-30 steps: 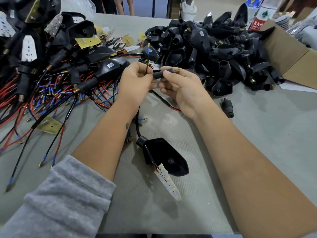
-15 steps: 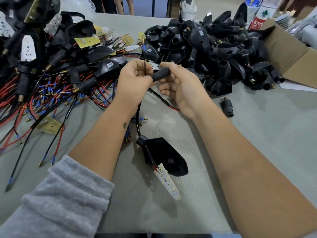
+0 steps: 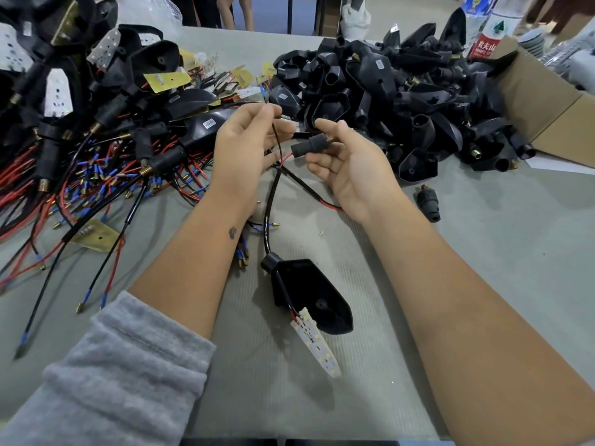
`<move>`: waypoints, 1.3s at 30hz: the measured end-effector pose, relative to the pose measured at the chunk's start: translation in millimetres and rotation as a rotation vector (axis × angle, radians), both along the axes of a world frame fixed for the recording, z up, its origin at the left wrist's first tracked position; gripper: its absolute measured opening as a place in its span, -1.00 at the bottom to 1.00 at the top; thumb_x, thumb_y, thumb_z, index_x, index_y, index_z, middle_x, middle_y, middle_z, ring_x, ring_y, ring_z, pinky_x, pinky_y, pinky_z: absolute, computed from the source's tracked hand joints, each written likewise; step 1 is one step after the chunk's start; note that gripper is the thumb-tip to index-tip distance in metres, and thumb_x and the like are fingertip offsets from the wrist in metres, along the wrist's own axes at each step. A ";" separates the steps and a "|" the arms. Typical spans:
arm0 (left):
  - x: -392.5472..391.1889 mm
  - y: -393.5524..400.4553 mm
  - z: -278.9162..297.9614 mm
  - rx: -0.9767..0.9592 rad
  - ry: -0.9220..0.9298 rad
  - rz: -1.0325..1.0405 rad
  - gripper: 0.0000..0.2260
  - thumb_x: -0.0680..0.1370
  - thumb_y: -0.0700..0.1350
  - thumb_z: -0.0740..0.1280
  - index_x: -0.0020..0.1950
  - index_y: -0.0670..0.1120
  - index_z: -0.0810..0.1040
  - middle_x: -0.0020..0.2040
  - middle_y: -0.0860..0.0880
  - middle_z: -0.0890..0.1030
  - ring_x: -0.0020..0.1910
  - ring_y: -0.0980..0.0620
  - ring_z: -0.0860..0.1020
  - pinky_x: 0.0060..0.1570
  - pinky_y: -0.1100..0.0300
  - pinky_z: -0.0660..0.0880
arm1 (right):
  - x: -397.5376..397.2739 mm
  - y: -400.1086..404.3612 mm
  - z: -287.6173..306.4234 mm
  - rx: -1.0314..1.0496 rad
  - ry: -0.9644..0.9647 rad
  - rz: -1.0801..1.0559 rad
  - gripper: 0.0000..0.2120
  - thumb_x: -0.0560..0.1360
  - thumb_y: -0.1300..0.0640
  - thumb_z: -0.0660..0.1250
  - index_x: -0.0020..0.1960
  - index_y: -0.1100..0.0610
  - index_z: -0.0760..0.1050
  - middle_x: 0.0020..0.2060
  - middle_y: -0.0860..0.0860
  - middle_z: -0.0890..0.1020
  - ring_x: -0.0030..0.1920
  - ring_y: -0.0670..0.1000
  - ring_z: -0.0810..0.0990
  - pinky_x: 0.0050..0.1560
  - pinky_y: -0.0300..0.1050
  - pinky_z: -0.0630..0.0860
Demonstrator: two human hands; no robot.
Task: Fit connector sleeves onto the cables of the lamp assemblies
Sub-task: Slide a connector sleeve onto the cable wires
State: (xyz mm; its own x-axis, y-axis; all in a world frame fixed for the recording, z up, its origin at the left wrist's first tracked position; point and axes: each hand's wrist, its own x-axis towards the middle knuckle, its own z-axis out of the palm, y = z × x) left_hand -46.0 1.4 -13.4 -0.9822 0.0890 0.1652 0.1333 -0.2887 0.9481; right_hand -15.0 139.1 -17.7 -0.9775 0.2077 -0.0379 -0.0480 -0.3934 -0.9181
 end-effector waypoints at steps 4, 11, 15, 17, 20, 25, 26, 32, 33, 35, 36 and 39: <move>-1.9 -2.5 1.0 0.017 0.013 0.061 -0.83 0.65 -0.16 0.21 -0.05 -0.09 0.58 -0.18 0.03 0.64 -0.18 0.07 0.64 -0.23 0.27 0.53 | -3.5 2.8 -2.9 -0.045 0.005 -0.052 -0.68 0.69 0.08 0.06 0.02 0.18 0.56 -0.12 0.13 0.57 -0.34 -0.06 0.66 -0.23 -0.22 0.60; -3.0 -8.0 2.8 -0.055 0.088 0.153 -0.85 0.64 -0.22 0.23 0.13 -0.03 0.51 -0.25 0.03 0.65 -0.40 0.18 0.52 -0.44 0.39 0.36 | -6.6 4.4 -4.4 -0.091 0.010 -0.086 -0.66 0.69 0.08 0.06 -0.03 0.20 0.55 -0.16 0.15 0.57 -0.36 -0.05 0.65 -0.25 -0.21 0.60; -2.1 -7.9 3.3 -0.207 0.145 0.138 -0.84 0.62 -0.23 0.25 0.08 -0.01 0.56 -0.32 0.07 0.61 -0.43 0.21 0.47 -0.40 0.42 0.39 | -5.8 4.2 -3.4 -0.112 0.009 -0.093 -0.65 0.70 0.08 0.05 -0.05 0.20 0.55 -0.17 0.14 0.58 -0.35 -0.04 0.65 -0.24 -0.21 0.60; -1.8 -5.2 2.0 -0.313 0.152 0.112 -0.82 0.60 -0.24 0.26 0.01 0.01 0.59 -0.32 0.06 0.57 -0.40 0.24 0.46 -0.34 0.41 0.41 | -5.2 4.6 -3.1 -0.125 0.009 -0.094 -0.64 0.70 0.07 0.05 -0.05 0.19 0.56 -0.21 0.12 0.59 -0.36 -0.04 0.64 -0.24 -0.21 0.60; -0.9 -1.2 0.6 -0.415 0.108 0.051 -0.78 0.57 -0.25 0.27 -0.12 0.04 0.61 -0.35 -0.01 0.45 -0.36 0.14 0.39 -0.35 0.35 0.36 | -4.9 4.4 -2.4 -0.133 0.000 -0.095 -0.63 0.69 0.06 0.05 -0.07 0.17 0.56 -0.31 0.05 0.59 -0.37 -0.05 0.62 -0.23 -0.20 0.61; 2.3 -1.9 2.8 -0.397 0.142 0.017 -0.84 0.57 -0.14 0.34 -0.18 0.06 0.59 -0.37 0.02 0.38 -0.34 0.08 0.34 -0.41 0.35 0.31 | -3.5 4.3 -0.8 -0.176 -0.003 -0.090 -0.64 0.70 0.05 0.05 -0.06 0.16 0.56 -0.37 0.02 0.60 -0.36 -0.05 0.61 -0.20 -0.19 0.62; 2.8 -1.9 2.5 -0.395 0.163 0.016 -0.86 0.57 -0.11 0.35 -0.18 0.06 0.59 -0.37 0.02 0.38 -0.34 0.05 0.33 -0.40 0.34 0.31 | -3.1 4.7 -0.6 -0.192 -0.003 -0.090 -0.64 0.70 0.05 0.05 -0.06 0.16 0.55 -0.34 0.03 0.60 -0.36 -0.05 0.60 -0.20 -0.19 0.61; 0.8 -1.9 -0.6 -0.468 0.163 0.002 -0.86 0.54 -0.09 0.38 -0.20 0.10 0.61 -0.31 -0.01 0.38 -0.30 0.08 0.34 -0.34 0.32 0.34 | -0.6 5.8 0.9 -0.258 0.026 -0.081 -0.65 0.70 0.04 0.04 -0.01 0.17 0.54 -0.25 0.07 0.55 -0.32 -0.04 0.57 -0.21 -0.22 0.60; 0.2 -1.8 -0.9 -0.481 0.163 0.002 -0.85 0.53 -0.09 0.39 -0.22 0.10 0.61 -0.30 -0.01 0.39 -0.29 0.08 0.35 -0.32 0.33 0.36 | -0.4 6.4 1.5 -0.262 0.034 -0.080 -0.65 0.70 0.04 0.04 -0.01 0.16 0.54 -0.24 0.07 0.55 -0.31 -0.04 0.57 -0.21 -0.22 0.60; -0.2 -1.2 -1.6 -0.490 0.159 -0.013 -0.85 0.51 -0.09 0.41 -0.24 0.10 0.63 -0.29 -0.05 0.42 -0.28 0.05 0.37 -0.30 0.29 0.37 | -0.4 6.5 1.7 -0.264 0.046 -0.075 -0.65 0.70 0.04 0.04 -0.01 0.17 0.53 -0.23 0.08 0.54 -0.31 -0.03 0.57 -0.21 -0.22 0.60; -0.3 -0.7 -1.9 -0.488 0.154 -0.017 -0.86 0.51 -0.10 0.41 -0.24 0.09 0.63 -0.30 -0.06 0.42 -0.28 0.03 0.37 -0.29 0.26 0.37 | -0.3 6.4 1.5 -0.264 0.050 -0.070 -0.66 0.70 0.04 0.04 -0.01 0.17 0.53 -0.23 0.08 0.53 -0.31 -0.03 0.57 -0.21 -0.22 0.60; -0.8 0.0 -2.3 -0.490 0.143 -0.011 -0.86 0.51 -0.10 0.41 -0.24 0.08 0.63 -0.32 -0.04 0.42 -0.30 0.03 0.37 -0.28 0.24 0.37 | -0.5 6.7 0.7 -0.251 0.062 -0.056 -0.66 0.70 0.04 0.04 0.00 0.17 0.53 -0.19 0.10 0.52 -0.30 -0.03 0.58 -0.21 -0.21 0.60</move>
State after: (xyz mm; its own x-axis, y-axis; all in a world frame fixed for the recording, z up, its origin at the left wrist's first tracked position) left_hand -46.8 1.4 -15.8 -0.9515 0.1999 0.2340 0.2709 0.1828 0.9451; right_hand -15.5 145.8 -17.0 -0.9666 0.2538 -0.0350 -0.1299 -0.6033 -0.7869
